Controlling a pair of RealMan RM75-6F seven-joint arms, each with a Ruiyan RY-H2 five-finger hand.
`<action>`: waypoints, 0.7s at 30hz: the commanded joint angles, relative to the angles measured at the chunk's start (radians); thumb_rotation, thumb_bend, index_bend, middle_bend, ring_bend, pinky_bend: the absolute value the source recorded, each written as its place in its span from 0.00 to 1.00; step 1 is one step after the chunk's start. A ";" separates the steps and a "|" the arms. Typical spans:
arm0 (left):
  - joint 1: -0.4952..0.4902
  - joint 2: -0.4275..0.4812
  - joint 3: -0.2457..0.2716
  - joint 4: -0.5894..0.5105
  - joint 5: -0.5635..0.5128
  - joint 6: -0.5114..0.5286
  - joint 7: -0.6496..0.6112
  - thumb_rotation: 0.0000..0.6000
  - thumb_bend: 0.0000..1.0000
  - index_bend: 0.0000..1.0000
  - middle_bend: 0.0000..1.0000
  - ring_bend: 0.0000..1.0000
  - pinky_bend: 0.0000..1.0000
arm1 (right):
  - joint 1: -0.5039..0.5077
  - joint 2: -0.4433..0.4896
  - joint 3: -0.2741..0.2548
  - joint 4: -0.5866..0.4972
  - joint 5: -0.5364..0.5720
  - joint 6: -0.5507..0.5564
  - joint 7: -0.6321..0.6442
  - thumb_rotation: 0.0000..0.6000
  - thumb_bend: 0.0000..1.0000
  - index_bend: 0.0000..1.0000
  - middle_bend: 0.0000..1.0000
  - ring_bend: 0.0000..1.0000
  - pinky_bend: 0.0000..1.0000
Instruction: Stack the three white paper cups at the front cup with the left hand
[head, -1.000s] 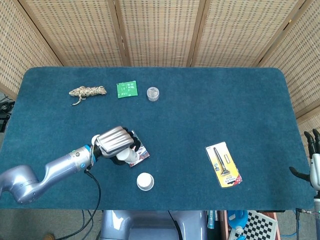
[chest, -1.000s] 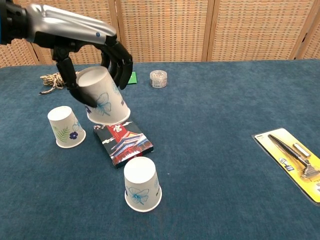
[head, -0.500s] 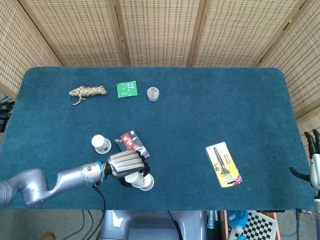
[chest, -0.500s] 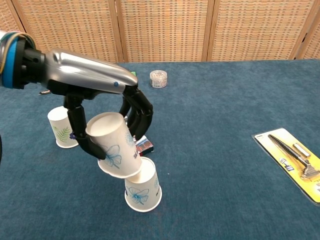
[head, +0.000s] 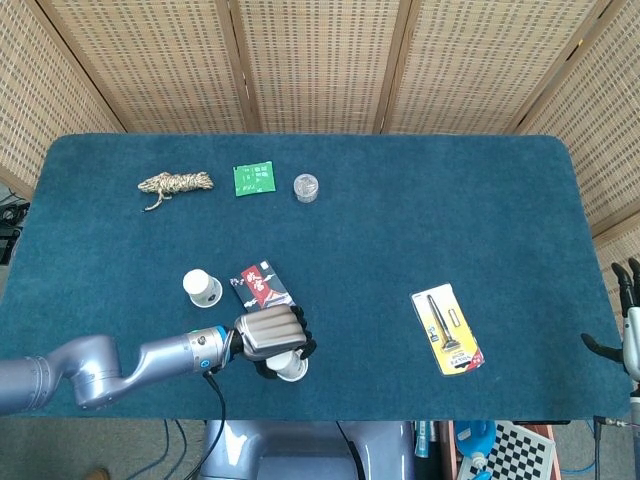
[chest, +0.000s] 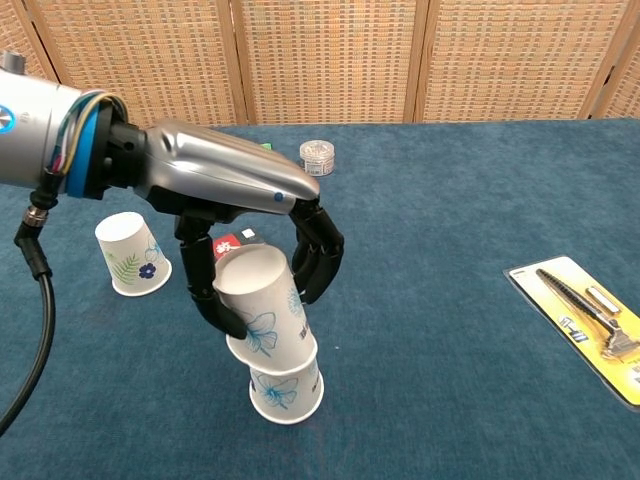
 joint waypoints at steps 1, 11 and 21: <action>-0.007 -0.017 -0.006 0.007 -0.024 -0.009 0.023 1.00 0.22 0.44 0.46 0.35 0.23 | -0.001 0.001 0.001 0.001 0.001 0.000 0.003 1.00 0.00 0.00 0.00 0.00 0.00; -0.020 -0.039 -0.004 0.009 -0.078 -0.036 0.056 1.00 0.22 0.27 0.14 0.09 0.17 | -0.002 0.005 0.002 0.000 0.001 -0.001 0.012 1.00 0.00 0.00 0.00 0.00 0.00; -0.016 -0.017 -0.009 -0.010 -0.097 -0.013 0.052 1.00 0.22 0.11 0.00 0.00 0.07 | -0.002 0.007 0.002 0.000 0.000 -0.002 0.017 1.00 0.00 0.00 0.00 0.00 0.00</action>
